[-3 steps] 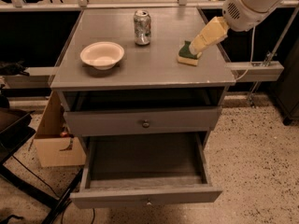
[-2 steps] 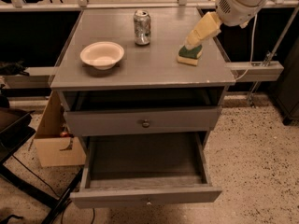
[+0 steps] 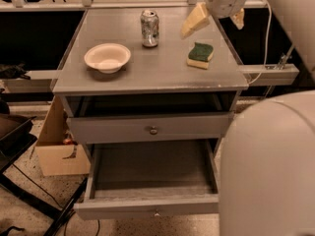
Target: Place sponge into middle drawer
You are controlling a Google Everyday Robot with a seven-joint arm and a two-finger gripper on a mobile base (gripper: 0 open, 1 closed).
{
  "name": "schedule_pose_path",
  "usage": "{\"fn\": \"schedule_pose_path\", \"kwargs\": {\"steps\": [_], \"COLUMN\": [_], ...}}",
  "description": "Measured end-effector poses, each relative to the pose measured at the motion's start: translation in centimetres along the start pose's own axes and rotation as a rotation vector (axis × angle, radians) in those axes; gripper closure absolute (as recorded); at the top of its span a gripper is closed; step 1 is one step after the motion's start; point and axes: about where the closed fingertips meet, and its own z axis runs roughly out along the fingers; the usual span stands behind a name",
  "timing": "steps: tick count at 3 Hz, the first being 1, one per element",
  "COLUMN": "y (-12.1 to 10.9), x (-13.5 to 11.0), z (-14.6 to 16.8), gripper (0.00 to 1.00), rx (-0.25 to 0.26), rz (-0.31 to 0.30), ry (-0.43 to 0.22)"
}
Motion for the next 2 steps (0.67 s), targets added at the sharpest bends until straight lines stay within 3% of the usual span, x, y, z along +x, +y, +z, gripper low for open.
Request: {"fn": "schedule_pose_path", "kwargs": {"steps": [2], "y": [-1.5], "x": [-1.2], "z": [6.3], "gripper": [0.0], "rx": [-0.009], "rz": [0.219], "ry": [0.093]}}
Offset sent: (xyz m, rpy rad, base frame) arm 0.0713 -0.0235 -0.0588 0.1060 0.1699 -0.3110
